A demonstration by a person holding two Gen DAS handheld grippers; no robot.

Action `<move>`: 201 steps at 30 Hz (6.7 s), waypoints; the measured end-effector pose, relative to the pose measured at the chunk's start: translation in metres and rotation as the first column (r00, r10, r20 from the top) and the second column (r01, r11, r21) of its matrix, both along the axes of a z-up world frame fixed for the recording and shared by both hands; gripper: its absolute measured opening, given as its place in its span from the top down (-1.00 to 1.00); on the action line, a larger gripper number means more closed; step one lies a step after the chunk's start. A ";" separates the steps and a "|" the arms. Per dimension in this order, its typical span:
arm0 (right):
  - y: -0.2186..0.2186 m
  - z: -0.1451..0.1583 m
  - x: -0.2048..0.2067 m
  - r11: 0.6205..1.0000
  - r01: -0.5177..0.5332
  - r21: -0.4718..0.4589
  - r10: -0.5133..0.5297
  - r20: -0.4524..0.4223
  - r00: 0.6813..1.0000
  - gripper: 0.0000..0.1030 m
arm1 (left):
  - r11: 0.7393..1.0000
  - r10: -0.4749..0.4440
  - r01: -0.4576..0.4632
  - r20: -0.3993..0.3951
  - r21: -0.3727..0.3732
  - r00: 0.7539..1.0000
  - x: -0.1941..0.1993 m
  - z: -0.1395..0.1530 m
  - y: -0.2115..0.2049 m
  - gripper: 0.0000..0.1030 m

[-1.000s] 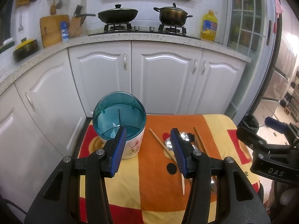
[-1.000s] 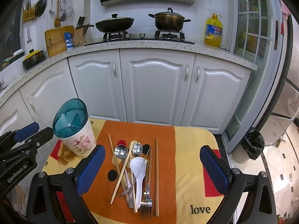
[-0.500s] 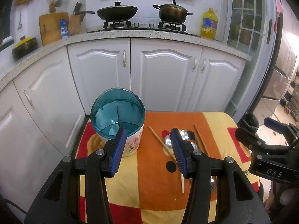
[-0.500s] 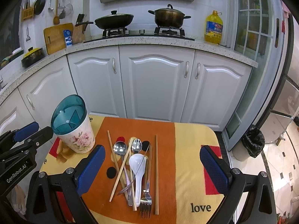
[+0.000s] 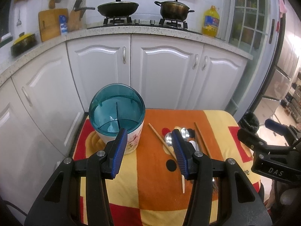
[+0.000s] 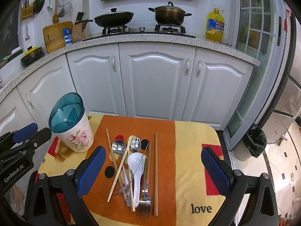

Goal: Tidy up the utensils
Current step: 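Grasp a wooden chopstick with the left tool while the right tool grasps a metal spoon, then drop the chopstick into the cup with the left tool while the right tool drops the spoon in, then move both open tools back over the remaining utensils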

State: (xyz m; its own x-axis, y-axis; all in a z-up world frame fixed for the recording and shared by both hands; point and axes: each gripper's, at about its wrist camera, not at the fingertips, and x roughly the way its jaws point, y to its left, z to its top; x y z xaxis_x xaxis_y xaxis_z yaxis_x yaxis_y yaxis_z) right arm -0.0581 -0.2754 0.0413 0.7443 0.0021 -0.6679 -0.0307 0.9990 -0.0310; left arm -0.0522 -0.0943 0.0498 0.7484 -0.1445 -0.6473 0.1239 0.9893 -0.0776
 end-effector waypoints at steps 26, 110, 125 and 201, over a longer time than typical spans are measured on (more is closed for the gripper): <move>-0.031 -0.121 0.088 0.940 -0.141 0.310 0.224 -0.249 0.942 0.36 | 0.974 -0.223 0.228 -0.196 0.005 0.955 0.036 -0.061 -0.050 0.08; -0.045 -0.075 0.088 0.835 -0.256 0.487 0.361 -0.134 0.923 0.96 | 0.941 -0.307 0.246 -0.281 -0.231 0.909 0.091 -0.059 -0.042 0.94; -0.016 0.014 0.079 0.790 -0.394 0.470 0.414 0.064 0.908 0.96 | 0.959 -0.108 0.101 -0.009 -0.264 0.994 0.095 0.051 0.054 0.94; 0.015 -0.013 0.089 0.877 -0.297 0.379 0.345 -0.064 0.936 0.19 | 0.973 -0.121 0.125 0.031 -0.197 0.992 0.072 0.013 0.042 0.06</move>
